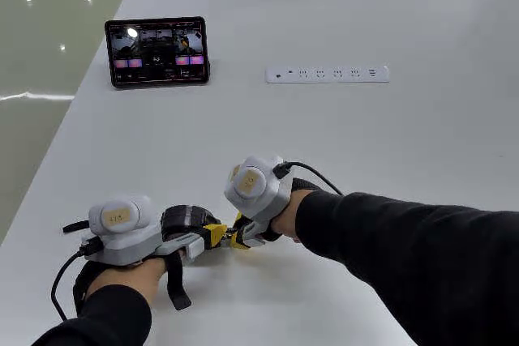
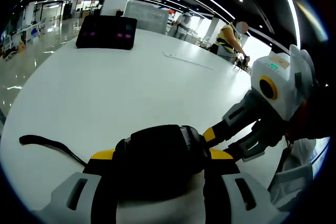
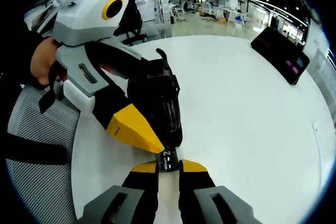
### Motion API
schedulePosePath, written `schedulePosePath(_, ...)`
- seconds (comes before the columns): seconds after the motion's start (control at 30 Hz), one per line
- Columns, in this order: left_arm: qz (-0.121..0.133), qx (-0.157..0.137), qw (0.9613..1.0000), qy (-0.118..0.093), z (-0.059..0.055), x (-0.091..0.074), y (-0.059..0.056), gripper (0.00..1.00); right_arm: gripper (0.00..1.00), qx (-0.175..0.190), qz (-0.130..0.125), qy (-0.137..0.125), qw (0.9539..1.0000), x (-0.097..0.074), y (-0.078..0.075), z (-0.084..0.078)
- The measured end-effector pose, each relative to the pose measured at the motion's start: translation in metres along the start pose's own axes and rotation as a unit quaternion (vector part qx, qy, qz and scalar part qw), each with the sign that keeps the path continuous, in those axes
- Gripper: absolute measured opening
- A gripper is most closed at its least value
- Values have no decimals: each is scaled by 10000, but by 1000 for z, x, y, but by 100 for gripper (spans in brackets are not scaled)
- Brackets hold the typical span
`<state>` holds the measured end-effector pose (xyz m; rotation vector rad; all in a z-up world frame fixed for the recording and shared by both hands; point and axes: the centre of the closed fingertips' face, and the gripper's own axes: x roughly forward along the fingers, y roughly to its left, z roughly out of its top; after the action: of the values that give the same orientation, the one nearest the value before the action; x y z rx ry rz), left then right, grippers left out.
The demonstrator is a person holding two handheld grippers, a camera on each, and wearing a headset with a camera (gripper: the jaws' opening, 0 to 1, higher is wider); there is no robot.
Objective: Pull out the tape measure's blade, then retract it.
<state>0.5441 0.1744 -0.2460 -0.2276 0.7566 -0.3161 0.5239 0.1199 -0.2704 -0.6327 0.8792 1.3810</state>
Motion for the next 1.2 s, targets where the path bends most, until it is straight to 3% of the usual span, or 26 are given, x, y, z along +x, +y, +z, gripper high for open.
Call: schedulePosePath(1.2, 4, 9, 10000, -10, -1, 0, -2, 61, 11, -254, 66, -85, 9996, 7, 3, 10)
